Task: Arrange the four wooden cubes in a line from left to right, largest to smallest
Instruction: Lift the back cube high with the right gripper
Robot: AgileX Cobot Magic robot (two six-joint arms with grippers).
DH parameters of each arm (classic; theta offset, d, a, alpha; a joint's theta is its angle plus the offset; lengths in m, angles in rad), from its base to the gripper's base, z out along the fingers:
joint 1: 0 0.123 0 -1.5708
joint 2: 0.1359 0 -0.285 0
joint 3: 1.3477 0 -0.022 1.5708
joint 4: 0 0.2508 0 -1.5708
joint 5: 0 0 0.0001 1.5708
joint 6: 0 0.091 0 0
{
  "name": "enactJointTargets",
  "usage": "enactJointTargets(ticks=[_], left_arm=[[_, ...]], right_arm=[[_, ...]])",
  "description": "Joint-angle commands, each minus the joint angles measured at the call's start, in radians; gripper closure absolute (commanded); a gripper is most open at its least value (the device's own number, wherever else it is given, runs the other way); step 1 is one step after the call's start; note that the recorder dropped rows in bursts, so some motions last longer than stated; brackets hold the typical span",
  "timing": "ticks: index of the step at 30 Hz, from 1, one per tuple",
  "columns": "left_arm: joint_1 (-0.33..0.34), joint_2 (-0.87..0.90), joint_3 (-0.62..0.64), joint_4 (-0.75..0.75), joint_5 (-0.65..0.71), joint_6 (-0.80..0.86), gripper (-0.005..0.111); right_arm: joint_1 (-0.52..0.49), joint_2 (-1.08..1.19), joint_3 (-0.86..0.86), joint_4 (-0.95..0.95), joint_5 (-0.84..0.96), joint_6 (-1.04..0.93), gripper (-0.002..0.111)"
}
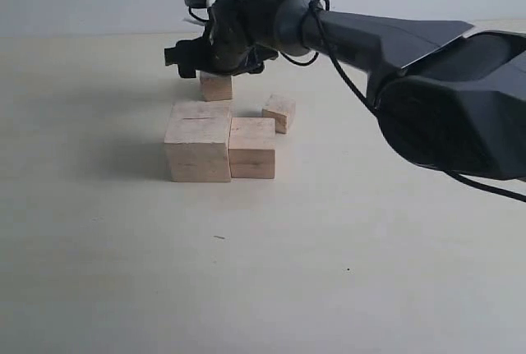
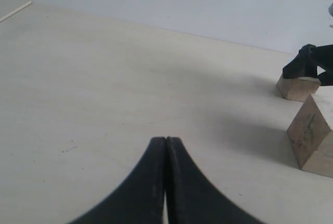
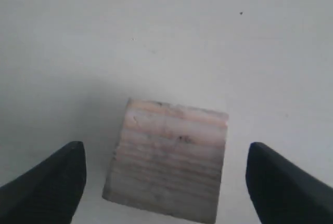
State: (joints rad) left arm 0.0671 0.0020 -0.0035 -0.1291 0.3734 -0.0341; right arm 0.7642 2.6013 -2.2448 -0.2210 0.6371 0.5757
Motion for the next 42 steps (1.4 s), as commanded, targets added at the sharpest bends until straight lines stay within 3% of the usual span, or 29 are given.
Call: enactJointTargets(ticks=[1, 3, 9, 18, 31, 38, 42], left_arm=[[0.003, -0.002, 0.004, -0.001, -0.011, 0.004, 0.107], [0.003, -0.002, 0.004, -0.001, -0.011, 0.004, 0.107], [0.003, -0.002, 0.004, -0.001, -0.011, 0.004, 0.107], [0.003, -0.002, 0.004, -0.001, -0.011, 0.004, 0.107], [0.003, -0.002, 0.004, -0.001, -0.011, 0.004, 0.107], [0.003, -0.002, 0.004, -0.001, -0.011, 0.004, 0.107], [0.003, -0.002, 0.004, -0.001, -0.011, 0.004, 0.107]], right_arm=[[-0.004, 0.003, -0.007, 0.002, 0.022, 0.000, 0.031], [-0.004, -0.014, -0.007, 0.000, 0.022, 0.000, 0.046], [-0.004, -0.075, -0.007, -0.013, 0.083, -0.063, 0.108], [0.022, -0.221, -0.005, 0.084, 0.315, -0.219, 0.108], [0.179, -0.396, -0.005, -0.017, 0.342, -0.301, 0.108], [0.178, -0.507, 0.010, 0.125, 0.364, -0.361, 0.108], [0.178, -0.609, 0.172, 0.221, 0.247, -0.448, 0.108]])
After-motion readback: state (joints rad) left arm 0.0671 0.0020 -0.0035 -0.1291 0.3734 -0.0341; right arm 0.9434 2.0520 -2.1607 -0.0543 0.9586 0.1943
